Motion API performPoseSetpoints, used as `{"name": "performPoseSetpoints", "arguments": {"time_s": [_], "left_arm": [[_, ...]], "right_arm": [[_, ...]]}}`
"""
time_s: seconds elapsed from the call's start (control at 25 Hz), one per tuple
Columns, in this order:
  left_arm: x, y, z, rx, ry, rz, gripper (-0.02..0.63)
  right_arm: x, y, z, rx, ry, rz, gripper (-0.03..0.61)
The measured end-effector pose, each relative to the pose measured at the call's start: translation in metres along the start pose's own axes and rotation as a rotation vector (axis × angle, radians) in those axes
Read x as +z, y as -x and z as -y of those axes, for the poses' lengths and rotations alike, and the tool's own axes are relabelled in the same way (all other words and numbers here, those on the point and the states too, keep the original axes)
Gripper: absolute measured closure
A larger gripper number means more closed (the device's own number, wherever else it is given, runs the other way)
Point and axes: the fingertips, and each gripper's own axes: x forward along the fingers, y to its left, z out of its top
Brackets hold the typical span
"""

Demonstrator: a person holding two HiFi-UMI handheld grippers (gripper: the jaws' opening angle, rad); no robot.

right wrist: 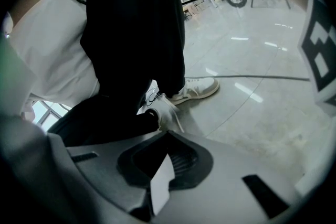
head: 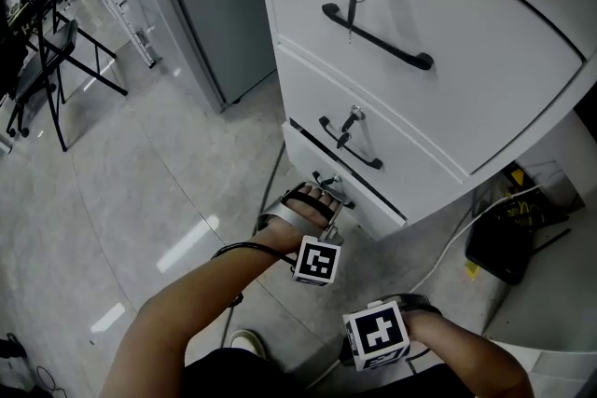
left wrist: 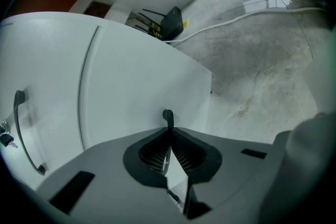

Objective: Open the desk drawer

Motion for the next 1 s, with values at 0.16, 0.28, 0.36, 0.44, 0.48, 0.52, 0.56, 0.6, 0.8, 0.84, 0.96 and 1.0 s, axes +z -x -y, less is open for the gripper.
{"name": "performPoseSetpoints", "arguments": {"time_s": [0.16, 0.28, 0.36, 0.44, 0.48, 0.52, 0.56, 0.6, 0.8, 0.84, 0.96, 1.0], "left_arm": [[0.0, 0.001, -0.008, 0.06, -0.024, 0.012, 0.594], [0.001, 0.003, -0.011, 0.083, -0.027, 0.024, 0.594], [0.002, 0.003, -0.004, 0.043, -0.02, 0.03, 0.594], [0.002, 0.003, -0.003, 0.035, -0.021, 0.028, 0.595], [0.001, 0.003, -0.005, 0.044, -0.024, 0.026, 0.595], [0.001, 0.003, -0.006, 0.052, -0.025, 0.025, 0.595], [0.0, 0.004, -0.006, 0.055, -0.026, 0.026, 0.595], [0.0, 0.004, -0.006, 0.056, -0.025, 0.028, 0.597], [-0.001, 0.013, -0.006, 0.078, -0.036, 0.035, 0.597], [-0.002, 0.015, -0.006, 0.084, -0.041, 0.033, 0.597], [-0.006, 0.022, -0.005, 0.095, -0.052, 0.027, 0.597], [-0.006, 0.024, -0.004, 0.1, -0.05, 0.027, 0.597]], "right_arm": [[0.0, 0.001, 0.001, -0.008, -0.008, -0.006, 0.563], [-0.001, 0.0, 0.001, -0.005, -0.008, -0.009, 0.563], [-0.002, -0.001, 0.002, 0.001, -0.006, -0.015, 0.563], [-0.003, -0.001, 0.005, 0.002, -0.005, -0.024, 0.563], [-0.003, -0.001, 0.008, 0.001, -0.004, -0.028, 0.563], [-0.002, -0.002, 0.01, 0.0, -0.003, -0.03, 0.563], [-0.001, -0.002, 0.011, -0.001, -0.002, -0.03, 0.563], [0.0, -0.002, 0.012, 0.001, 0.0, -0.029, 0.563], [-0.003, -0.003, 0.011, 0.013, 0.005, -0.034, 0.563], [-0.004, -0.003, 0.012, 0.014, 0.006, -0.039, 0.563], [-0.005, -0.003, 0.015, 0.011, 0.012, -0.046, 0.563], [-0.004, -0.003, 0.015, 0.011, 0.015, -0.043, 0.563]]}}
